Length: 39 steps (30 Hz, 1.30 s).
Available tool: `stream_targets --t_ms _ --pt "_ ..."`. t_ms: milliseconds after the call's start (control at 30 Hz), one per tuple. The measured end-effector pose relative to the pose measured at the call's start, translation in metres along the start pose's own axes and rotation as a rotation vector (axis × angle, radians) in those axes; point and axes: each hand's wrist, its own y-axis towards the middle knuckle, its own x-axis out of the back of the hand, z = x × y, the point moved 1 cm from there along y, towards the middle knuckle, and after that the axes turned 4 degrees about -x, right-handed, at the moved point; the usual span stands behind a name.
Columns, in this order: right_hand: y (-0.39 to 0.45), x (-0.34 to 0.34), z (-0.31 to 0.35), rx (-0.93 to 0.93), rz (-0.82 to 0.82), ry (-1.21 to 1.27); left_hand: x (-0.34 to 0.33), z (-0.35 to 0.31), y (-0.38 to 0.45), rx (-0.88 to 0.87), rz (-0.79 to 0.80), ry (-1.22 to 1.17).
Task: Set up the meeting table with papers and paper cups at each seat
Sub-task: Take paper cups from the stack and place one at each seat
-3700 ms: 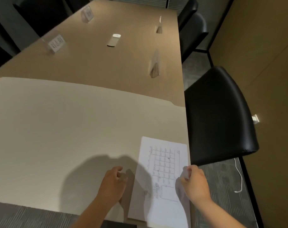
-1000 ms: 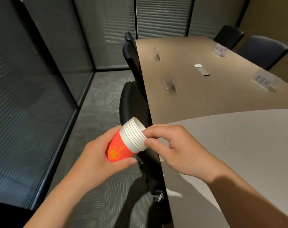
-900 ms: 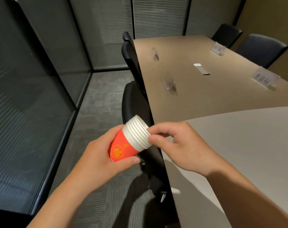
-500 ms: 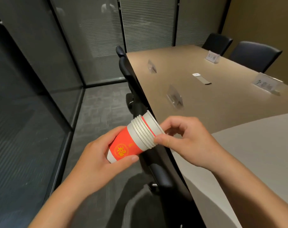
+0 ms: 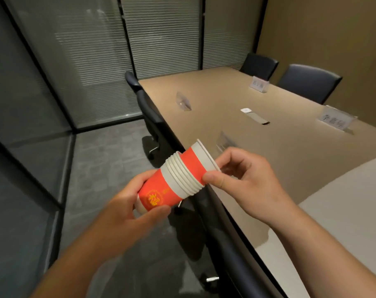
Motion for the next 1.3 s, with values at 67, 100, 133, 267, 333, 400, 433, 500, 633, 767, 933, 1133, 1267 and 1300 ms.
stream_targets --t_ms 67,100,133,267,333,400,433,500,633,767,933,1133,1267,1300 --pt "0.026 -0.010 -0.010 -0.008 -0.082 -0.012 0.015 0.025 0.032 -0.017 0.033 -0.014" --pt "0.043 -0.016 -0.013 -0.010 -0.125 -0.025 0.026 0.039 0.053 -0.028 0.060 -0.039" --pt "0.056 -0.021 -0.016 -0.011 -0.168 -0.044 0.036 0.052 0.071 -0.031 0.085 -0.065" --pt "0.107 -0.032 -0.011 0.020 -0.403 -0.157 0.076 0.090 0.149 -0.074 0.163 -0.082" --pt "0.129 -0.034 -0.005 0.030 -0.522 -0.229 0.091 0.101 0.184 -0.117 0.224 -0.079" --pt "0.144 -0.034 -0.004 0.011 -0.602 -0.309 0.097 0.112 0.215 -0.141 0.257 -0.060" --pt "0.151 -0.032 -0.006 -0.017 -0.638 -0.360 0.098 0.119 0.230 -0.144 0.263 -0.058" --pt "0.160 -0.030 -0.019 -0.102 -0.705 -0.461 0.093 0.130 0.255 -0.149 0.279 -0.059" --pt "0.173 -0.015 -0.064 -0.225 -0.759 -0.705 0.067 0.138 0.302 -0.171 0.384 -0.072" --pt "0.171 0.017 -0.132 -0.448 -0.754 -0.935 0.033 0.141 0.347 -0.195 0.504 -0.088" --pt "0.163 0.056 -0.223 -0.793 -0.691 -1.103 -0.015 0.153 0.402 -0.229 0.673 -0.035" --pt "0.174 0.080 -0.285 -0.942 -0.650 -1.216 -0.061 0.165 0.449 -0.235 0.790 0.049" --pt "0.175 0.090 -0.311 -1.105 -0.516 -1.260 -0.085 0.173 0.472 -0.252 0.798 0.070" --pt "0.174 0.089 -0.317 -1.154 -0.465 -1.241 -0.089 0.174 0.475 -0.249 0.808 0.072"
